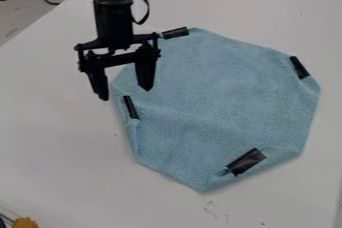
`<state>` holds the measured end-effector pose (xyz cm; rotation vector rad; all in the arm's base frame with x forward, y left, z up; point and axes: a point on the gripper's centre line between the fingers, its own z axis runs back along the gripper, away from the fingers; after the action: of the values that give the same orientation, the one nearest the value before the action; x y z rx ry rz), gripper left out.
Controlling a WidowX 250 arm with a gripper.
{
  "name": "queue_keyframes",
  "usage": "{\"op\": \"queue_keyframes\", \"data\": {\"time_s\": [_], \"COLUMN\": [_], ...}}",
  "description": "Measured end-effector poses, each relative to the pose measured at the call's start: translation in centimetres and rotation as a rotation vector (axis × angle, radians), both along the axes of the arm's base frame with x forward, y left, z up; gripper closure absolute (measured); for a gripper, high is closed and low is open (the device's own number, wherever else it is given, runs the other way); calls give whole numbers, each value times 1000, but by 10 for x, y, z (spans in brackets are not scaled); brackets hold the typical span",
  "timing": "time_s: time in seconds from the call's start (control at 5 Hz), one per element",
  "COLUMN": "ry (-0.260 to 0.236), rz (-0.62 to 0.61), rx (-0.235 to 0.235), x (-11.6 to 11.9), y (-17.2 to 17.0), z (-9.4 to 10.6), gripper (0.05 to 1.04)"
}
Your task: Unfold the fabric from the center to the bottom left
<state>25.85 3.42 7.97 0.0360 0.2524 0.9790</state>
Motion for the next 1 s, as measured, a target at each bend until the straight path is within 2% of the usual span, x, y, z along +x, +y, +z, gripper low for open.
{"op": "queue_keyframes", "data": {"time_s": [0.4,0.8,1.0], "ry": [-24,-79,-94], "rz": [-118,-212,-239], "rx": [44,59,57], "x": [23,62,81], "y": [-26,-40,-40], "z": [20,38,40], "gripper": [79,79,79]}}
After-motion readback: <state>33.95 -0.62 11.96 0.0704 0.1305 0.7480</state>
